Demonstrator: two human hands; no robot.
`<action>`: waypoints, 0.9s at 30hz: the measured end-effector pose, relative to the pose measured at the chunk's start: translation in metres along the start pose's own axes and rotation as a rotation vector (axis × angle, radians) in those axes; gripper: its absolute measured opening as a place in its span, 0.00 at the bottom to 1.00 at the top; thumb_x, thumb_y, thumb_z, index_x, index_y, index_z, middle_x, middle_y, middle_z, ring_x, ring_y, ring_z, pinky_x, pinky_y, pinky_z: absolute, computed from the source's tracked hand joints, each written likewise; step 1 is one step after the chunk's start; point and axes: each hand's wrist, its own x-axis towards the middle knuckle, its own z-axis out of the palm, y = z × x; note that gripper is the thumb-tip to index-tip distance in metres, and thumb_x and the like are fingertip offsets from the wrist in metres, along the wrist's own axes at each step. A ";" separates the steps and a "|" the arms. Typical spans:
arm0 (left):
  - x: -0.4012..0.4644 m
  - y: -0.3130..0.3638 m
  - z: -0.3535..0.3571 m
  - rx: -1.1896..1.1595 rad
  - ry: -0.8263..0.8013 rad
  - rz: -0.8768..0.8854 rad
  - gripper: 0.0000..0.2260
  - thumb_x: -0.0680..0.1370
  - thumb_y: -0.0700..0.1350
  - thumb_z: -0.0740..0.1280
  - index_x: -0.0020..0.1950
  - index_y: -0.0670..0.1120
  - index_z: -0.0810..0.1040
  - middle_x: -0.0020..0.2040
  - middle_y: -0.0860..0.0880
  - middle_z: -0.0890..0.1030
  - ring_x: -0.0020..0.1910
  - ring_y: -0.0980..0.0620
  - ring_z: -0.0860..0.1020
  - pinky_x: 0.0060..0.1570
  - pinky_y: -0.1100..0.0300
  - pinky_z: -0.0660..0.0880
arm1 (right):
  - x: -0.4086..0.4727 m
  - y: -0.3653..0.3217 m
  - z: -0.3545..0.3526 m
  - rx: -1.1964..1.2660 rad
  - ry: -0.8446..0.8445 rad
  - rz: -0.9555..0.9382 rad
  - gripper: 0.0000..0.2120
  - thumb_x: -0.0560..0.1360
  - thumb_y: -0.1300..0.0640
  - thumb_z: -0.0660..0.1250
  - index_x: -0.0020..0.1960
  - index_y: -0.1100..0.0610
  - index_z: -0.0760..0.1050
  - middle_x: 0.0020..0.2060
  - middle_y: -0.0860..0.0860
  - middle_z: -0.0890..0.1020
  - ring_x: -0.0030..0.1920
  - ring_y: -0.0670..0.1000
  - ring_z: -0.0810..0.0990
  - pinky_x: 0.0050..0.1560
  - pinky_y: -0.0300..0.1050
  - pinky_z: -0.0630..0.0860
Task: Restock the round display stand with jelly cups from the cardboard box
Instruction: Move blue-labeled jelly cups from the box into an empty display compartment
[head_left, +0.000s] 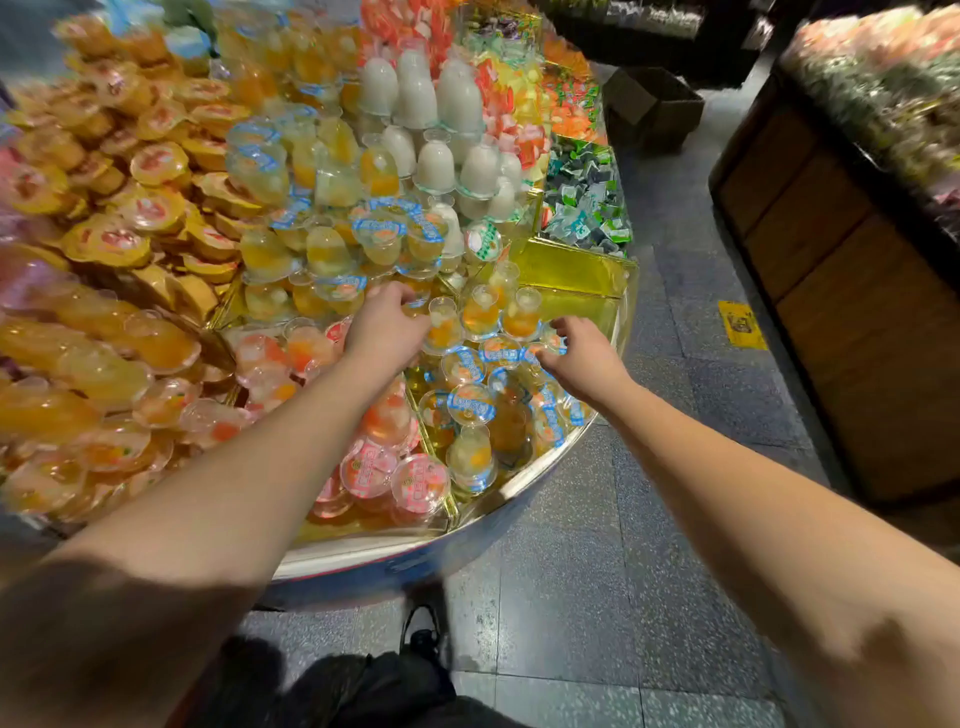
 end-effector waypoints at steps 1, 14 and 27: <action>-0.015 -0.004 -0.005 -0.015 0.026 0.009 0.18 0.77 0.43 0.65 0.67 0.44 0.73 0.65 0.47 0.72 0.52 0.49 0.77 0.49 0.60 0.68 | -0.013 -0.005 0.002 0.004 -0.006 -0.028 0.24 0.76 0.53 0.69 0.69 0.60 0.71 0.64 0.58 0.75 0.65 0.58 0.74 0.65 0.50 0.70; -0.188 -0.148 -0.073 -0.057 0.221 -0.160 0.12 0.77 0.43 0.66 0.60 0.43 0.78 0.56 0.45 0.76 0.57 0.47 0.74 0.49 0.62 0.66 | -0.162 -0.125 0.098 0.017 -0.247 -0.410 0.20 0.76 0.55 0.69 0.65 0.59 0.75 0.60 0.57 0.78 0.61 0.56 0.76 0.61 0.47 0.72; -0.366 -0.418 -0.224 -0.026 0.339 -0.656 0.12 0.76 0.42 0.67 0.58 0.45 0.79 0.58 0.42 0.79 0.58 0.41 0.77 0.58 0.50 0.73 | -0.305 -0.361 0.288 -0.102 -0.596 -0.794 0.22 0.77 0.54 0.68 0.68 0.61 0.72 0.62 0.59 0.76 0.64 0.58 0.73 0.61 0.47 0.68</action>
